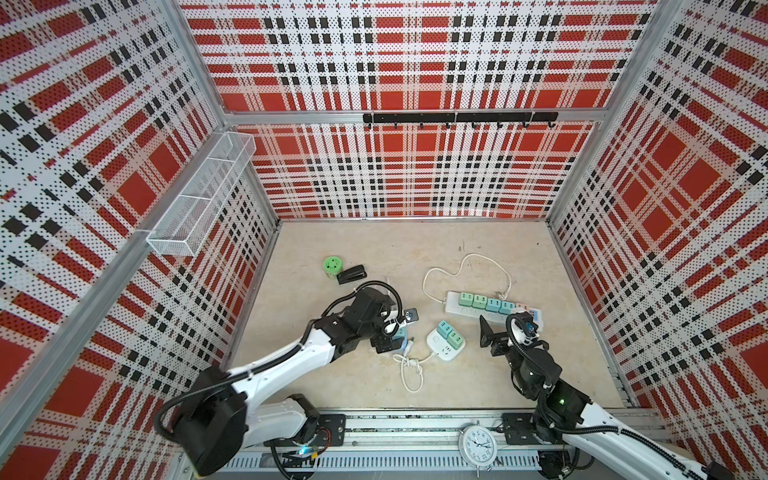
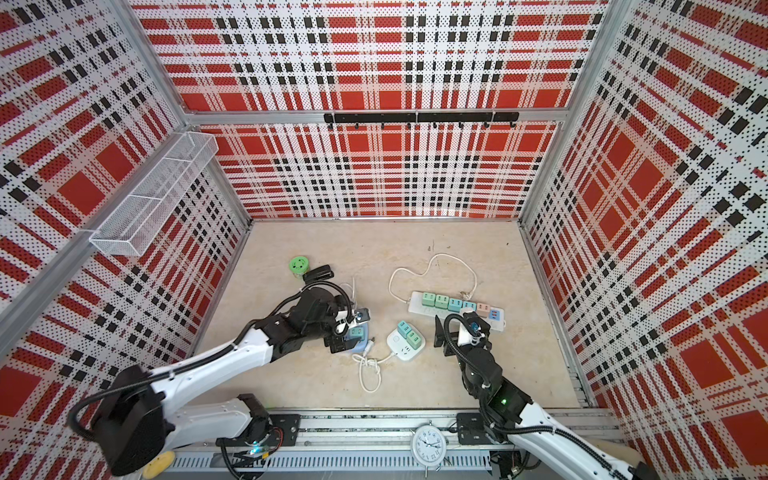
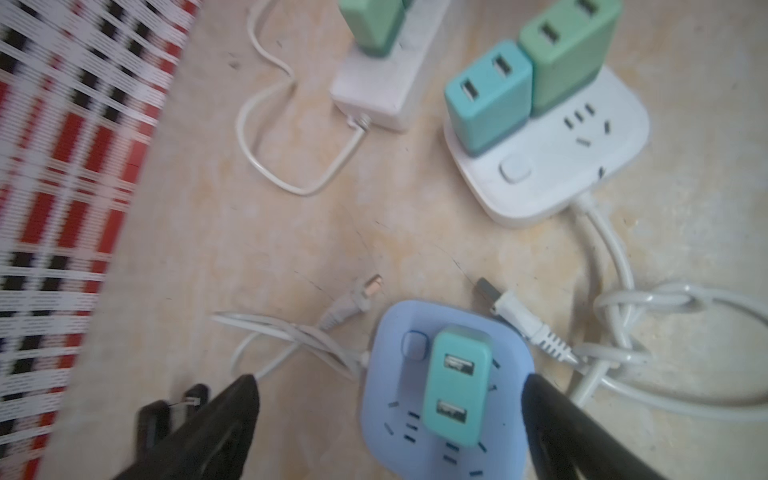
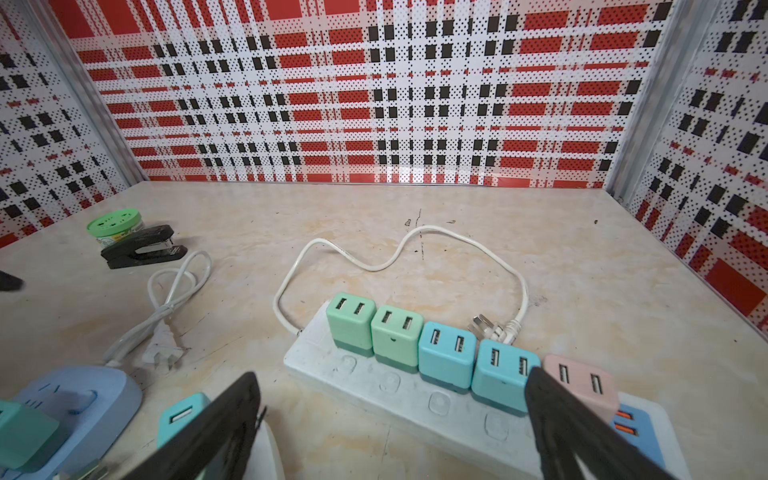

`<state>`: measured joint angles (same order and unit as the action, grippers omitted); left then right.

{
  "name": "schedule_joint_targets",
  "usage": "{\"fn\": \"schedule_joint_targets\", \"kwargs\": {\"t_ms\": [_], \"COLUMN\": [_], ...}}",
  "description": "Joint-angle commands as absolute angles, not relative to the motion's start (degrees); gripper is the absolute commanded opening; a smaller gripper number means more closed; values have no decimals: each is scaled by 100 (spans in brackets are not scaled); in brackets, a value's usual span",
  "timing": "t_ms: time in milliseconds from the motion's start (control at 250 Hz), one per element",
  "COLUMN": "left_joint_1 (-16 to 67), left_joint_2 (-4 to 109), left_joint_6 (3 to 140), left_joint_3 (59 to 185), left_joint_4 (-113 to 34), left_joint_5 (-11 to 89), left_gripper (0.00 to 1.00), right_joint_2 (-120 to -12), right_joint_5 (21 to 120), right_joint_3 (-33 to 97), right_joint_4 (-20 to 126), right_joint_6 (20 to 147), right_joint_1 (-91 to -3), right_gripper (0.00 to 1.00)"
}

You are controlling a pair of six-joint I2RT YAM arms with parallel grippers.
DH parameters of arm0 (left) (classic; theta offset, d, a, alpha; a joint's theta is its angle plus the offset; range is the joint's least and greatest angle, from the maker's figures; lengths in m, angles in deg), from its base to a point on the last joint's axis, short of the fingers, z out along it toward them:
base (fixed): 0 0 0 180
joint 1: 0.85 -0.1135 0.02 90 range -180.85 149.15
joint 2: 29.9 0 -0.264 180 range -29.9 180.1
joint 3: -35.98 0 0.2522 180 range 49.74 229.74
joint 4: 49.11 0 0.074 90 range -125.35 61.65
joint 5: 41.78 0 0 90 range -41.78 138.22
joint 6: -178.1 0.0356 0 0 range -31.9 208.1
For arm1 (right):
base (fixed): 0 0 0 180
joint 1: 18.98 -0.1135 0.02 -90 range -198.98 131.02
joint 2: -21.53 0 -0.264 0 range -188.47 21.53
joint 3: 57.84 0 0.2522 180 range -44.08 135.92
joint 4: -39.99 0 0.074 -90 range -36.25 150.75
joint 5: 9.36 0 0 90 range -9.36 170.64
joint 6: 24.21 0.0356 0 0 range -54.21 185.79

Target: Insert the plug

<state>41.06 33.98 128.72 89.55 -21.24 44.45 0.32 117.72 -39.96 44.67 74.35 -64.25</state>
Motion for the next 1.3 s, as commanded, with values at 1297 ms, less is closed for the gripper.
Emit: {"fn": "schedule_joint_targets", "kwargs": {"t_ms": [1297], "left_joint_1": [772], "left_joint_2": [4181], "left_joint_6": [9308], "left_joint_3": [6909], "left_joint_4": [-7208], "left_joint_5": [6341], "left_gripper": [99], "right_joint_2": [-5715], "right_joint_5": [10737], "right_joint_3": [-2470], "right_joint_4": [769], "right_joint_6": [7034], "right_joint_1": [-2249], "right_gripper": [100]}}
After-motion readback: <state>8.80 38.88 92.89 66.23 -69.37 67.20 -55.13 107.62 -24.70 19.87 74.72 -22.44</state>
